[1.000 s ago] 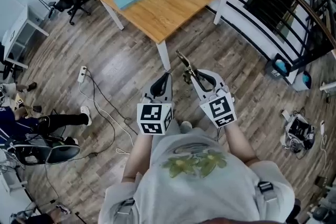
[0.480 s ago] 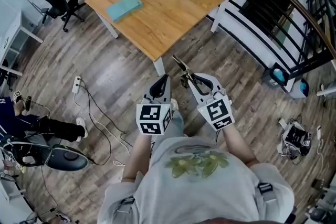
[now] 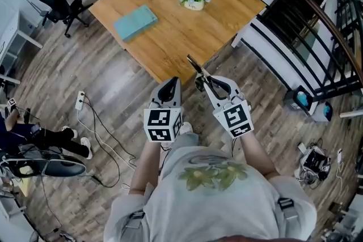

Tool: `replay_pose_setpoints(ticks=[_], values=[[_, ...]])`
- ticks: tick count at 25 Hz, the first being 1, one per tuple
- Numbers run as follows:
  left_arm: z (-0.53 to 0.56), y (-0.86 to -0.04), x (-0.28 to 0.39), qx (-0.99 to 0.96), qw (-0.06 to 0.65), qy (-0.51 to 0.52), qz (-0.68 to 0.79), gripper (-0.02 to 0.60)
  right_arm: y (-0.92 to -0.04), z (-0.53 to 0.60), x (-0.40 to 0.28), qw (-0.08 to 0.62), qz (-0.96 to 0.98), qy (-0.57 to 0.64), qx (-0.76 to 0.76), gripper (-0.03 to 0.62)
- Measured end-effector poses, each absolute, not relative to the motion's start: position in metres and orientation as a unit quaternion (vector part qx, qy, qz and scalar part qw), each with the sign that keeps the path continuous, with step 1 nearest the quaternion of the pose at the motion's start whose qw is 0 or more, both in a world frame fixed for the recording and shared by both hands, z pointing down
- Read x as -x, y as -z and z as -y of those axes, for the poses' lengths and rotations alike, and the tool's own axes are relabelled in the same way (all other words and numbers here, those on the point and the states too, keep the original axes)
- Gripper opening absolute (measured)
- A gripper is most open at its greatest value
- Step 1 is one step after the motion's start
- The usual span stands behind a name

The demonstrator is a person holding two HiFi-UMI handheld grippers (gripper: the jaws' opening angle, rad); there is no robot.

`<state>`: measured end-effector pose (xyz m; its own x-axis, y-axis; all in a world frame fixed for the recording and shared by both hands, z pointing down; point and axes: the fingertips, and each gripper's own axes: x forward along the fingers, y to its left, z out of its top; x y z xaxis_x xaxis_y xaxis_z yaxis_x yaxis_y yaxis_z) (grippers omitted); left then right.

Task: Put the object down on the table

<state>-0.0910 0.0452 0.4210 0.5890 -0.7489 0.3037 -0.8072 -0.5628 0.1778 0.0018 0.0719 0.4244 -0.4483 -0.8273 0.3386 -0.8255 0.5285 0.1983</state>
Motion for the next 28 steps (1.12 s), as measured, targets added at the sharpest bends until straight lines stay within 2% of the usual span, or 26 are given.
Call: replay_pose_setpoints(ticks=[17,28], values=[[0.047,-0.437,0.084,-0.873,0.163,-0.112,0.445,0.028,-0.439,0.026,-0.01,0.21,0.853,-0.005,-0.477,0.067],[0.123,-0.411,0.079,-0.86,0.143,-0.086,0.482,0.028,-0.405,0.115,-0.019,0.213,0.866,0.056,-0.449,0.064]])
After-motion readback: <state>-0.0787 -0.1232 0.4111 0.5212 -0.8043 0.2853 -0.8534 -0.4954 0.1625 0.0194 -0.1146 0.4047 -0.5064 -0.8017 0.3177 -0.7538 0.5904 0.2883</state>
